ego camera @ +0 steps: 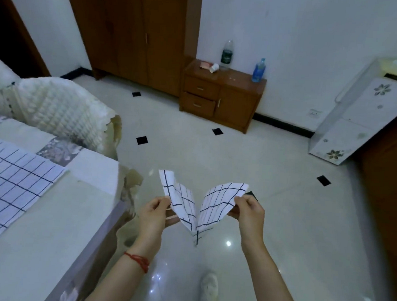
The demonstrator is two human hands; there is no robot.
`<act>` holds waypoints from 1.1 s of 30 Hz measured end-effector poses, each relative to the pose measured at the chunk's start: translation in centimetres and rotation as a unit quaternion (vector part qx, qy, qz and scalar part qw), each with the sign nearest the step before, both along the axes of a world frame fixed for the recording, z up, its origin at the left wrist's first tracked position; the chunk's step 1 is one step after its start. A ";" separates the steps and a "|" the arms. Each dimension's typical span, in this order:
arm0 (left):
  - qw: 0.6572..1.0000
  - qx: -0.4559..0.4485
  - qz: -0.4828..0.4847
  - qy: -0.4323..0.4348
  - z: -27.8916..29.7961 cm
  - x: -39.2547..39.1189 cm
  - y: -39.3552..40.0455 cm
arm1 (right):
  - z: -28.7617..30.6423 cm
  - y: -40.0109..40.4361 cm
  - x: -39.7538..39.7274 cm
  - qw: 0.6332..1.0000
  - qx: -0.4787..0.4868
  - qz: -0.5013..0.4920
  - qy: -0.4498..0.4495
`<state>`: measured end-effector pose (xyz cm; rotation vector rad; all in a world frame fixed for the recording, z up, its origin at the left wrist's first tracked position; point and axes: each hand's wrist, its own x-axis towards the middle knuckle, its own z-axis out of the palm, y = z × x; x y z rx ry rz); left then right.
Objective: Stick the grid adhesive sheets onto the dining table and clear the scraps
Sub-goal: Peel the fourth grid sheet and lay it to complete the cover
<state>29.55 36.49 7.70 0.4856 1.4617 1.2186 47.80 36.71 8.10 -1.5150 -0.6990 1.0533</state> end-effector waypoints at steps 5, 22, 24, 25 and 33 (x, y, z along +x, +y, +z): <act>0.999 -0.026 0.029 -0.010 -1.5 1.0 6.2 | 0.4 9.1 3.5 0.999 0.037 0.024 -0.009; 0.982 0.100 -0.011 0.157 3.7 7.1 34.8 | 9.9 40.4 8.2 0.894 0.145 0.403 -0.131; 0.985 0.069 -0.024 0.154 3.1 6.1 37.2 | 10.8 42.7 7.8 0.885 0.150 0.423 -0.122; 0.986 0.067 -0.024 0.147 2.7 5.5 38.5 | 11.1 44.2 7.4 0.884 0.153 0.427 -0.114; 0.993 0.085 -0.060 -0.056 1.0 -0.8 48.4 | 13.6 56.3 2.2 0.874 0.181 0.444 -0.076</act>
